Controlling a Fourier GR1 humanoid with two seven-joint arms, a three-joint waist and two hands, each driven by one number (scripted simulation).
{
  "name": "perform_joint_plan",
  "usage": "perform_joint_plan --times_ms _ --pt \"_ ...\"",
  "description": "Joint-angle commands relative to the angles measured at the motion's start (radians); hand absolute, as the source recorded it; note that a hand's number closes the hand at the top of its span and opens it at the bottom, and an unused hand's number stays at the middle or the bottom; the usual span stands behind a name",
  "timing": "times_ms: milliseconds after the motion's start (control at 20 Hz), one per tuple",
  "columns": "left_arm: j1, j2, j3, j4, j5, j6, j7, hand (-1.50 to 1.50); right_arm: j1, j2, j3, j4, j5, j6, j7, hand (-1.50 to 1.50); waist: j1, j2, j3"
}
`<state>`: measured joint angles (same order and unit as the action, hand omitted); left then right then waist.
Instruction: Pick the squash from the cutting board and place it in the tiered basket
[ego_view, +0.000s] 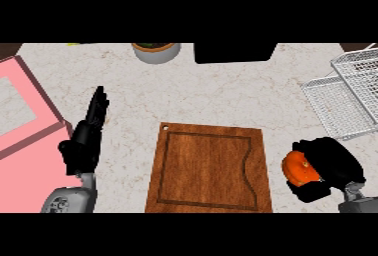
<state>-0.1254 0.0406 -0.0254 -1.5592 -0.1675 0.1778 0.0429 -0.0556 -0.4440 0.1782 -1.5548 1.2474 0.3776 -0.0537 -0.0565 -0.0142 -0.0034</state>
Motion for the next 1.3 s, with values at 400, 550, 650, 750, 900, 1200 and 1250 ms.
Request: perform_joint_plan --times_ms 400,550,650,750,900,1200,1250 --pt "-0.042 0.000 0.000 0.031 0.013 -0.018 0.003 0.00 0.176 -0.148 -0.407 -0.447 -0.168 0.116 0.113 1.50 0.031 0.010 0.002" --pt "0.014 -0.004 -0.020 -0.020 0.003 -0.014 0.010 0.00 0.199 -0.170 -0.561 -0.551 -0.278 0.168 0.096 1.50 0.032 0.007 0.002" --pt "-0.009 -0.022 -0.040 -0.008 -0.019 0.002 0.013 0.00 0.189 -0.168 -0.634 -0.644 -0.347 0.245 0.119 1.50 0.030 0.007 0.002" --pt "0.032 -0.007 -0.042 -0.060 -0.008 -0.016 0.004 0.00 0.093 -0.166 -0.695 -0.691 -0.423 0.352 0.198 1.50 0.043 0.006 0.001" --pt "-0.012 -0.021 -0.033 0.005 -0.006 -0.003 0.004 0.00 -0.021 -0.233 -0.819 -0.703 -0.569 0.531 0.260 1.50 0.047 0.010 0.000" --pt "-0.027 -0.032 -0.050 0.019 -0.023 0.001 -0.008 0.00 -0.238 -0.388 -0.997 -0.504 -0.750 0.679 0.316 1.50 0.055 0.012 0.001" --pt "-0.026 -0.040 -0.059 0.005 -0.020 0.004 0.021 0.00 -0.238 -0.351 -1.013 -0.529 -0.790 0.710 0.349 1.50 0.052 0.011 0.002"
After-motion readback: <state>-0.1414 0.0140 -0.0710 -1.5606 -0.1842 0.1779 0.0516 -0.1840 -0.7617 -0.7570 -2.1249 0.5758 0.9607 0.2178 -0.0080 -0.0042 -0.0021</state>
